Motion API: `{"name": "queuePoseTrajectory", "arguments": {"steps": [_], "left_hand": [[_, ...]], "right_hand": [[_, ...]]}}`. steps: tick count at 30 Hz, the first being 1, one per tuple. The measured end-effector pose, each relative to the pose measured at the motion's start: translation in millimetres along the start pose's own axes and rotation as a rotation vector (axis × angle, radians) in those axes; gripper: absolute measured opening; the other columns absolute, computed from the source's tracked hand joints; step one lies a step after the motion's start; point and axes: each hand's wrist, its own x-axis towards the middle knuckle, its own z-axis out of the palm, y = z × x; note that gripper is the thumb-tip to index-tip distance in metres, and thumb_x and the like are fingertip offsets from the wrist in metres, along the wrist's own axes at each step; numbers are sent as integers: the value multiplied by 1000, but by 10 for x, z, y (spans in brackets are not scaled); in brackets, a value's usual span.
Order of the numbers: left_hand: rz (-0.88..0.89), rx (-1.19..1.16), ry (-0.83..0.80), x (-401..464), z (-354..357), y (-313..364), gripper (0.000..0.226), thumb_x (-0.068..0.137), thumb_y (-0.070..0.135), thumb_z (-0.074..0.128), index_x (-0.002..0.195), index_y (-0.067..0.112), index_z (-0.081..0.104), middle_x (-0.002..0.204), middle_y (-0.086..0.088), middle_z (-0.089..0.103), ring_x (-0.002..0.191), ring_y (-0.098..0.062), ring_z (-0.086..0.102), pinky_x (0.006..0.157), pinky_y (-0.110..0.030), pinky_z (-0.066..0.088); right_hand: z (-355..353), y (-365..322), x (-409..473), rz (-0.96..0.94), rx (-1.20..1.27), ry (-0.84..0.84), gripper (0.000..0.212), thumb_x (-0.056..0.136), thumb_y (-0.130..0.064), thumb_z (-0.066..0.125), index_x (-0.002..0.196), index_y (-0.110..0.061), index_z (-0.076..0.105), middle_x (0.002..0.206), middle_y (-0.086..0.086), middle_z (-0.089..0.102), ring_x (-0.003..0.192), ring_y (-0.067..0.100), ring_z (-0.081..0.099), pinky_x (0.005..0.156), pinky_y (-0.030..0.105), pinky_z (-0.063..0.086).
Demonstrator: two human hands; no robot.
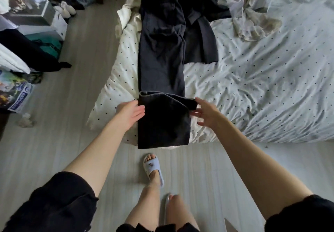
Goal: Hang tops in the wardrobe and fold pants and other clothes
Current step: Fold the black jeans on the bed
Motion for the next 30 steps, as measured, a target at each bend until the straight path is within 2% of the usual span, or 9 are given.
{"name": "queuePoseTrajectory", "arguments": {"steps": [2, 5, 10, 13, 16, 20, 23, 27, 30], "left_hand": [[250, 440, 58, 224, 54, 12, 27, 95, 15, 49, 121, 9, 48, 121, -12, 58, 104, -24, 58, 90, -33, 47], [651, 1201, -82, 360, -3, -334, 32, 95, 12, 46, 127, 15, 46, 131, -6, 53, 119, -26, 51, 94, -33, 41], [750, 1922, -197, 381, -189, -1072, 69, 95, 29, 48, 150, 21, 9, 158, -5, -9, 146, -20, -5, 116, -38, -2], [775, 2066, -121, 496, -153, -1211, 89, 94, 34, 47, 143, 17, -25, 152, -13, -26, 143, -28, -16, 112, -47, -14], [938, 2179, -65, 627, -65, -1326, 77, 94, 16, 32, 138, 7, -32, 147, -22, -28, 142, -33, -13, 112, -51, -9], [1140, 2274, -119, 834, -39, -1330, 57, 92, 10, 22, 148, 6, 13, 153, -20, 15, 141, -32, 22, 115, -43, 21], [1199, 2092, -169, 720, 31, -1240, 38, 78, 4, 55, 113, 11, 68, 119, -14, 64, 111, -27, 62, 92, -35, 51], [748, 1672, -291, 590, 138, -849, 43, 73, -8, 56, 110, 10, 65, 106, -10, 68, 97, -33, 64, 80, -38, 52], [505, 1606, -312, 580, 165, -474, 38, 86, 8, 50, 116, 27, 63, 105, -4, 69, 99, -28, 61, 84, -37, 47]], "right_hand": [[94, -61, 246, -168, -76, 37, 42, 96, -36, 47, 134, -20, 44, 125, 4, 58, 108, 17, 56, 96, 37, 36], [232, 247, 482, -395, -655, 172, 51, 97, -33, 45, 144, -19, 34, 140, 5, 48, 127, 23, 46, 105, 38, 35], [272, 1194, 520, -615, -1494, -23, 71, 93, -36, 51, 151, -25, 10, 159, 3, 0, 146, 20, 0, 117, 43, 4], [268, 1383, 708, -616, -1626, -54, 94, 88, -44, 58, 149, -25, -11, 157, 5, -18, 146, 24, -11, 116, 47, -2], [270, 1575, 916, -647, -1690, -2, 105, 87, -41, 59, 139, -24, -31, 152, 4, -27, 145, 25, -11, 114, 47, -10], [248, 1679, 1137, -748, -1757, 103, 95, 91, -18, 50, 139, -21, -32, 153, 3, -24, 146, 21, -7, 111, 49, -14], [150, 1642, 1150, -839, -1756, 102, 90, 83, -1, 53, 148, -16, -7, 157, 1, -8, 146, 18, 6, 113, 49, -8], [53, 1420, 996, -987, -1554, 75, 64, 63, 1, 77, 124, -2, 58, 135, 11, 54, 123, 26, 53, 110, 55, 21], [-23, 1084, 787, -1041, -1409, 98, 35, 62, 5, 75, 96, -2, 68, 97, 10, 72, 93, 27, 69, 98, 56, 41]]}}
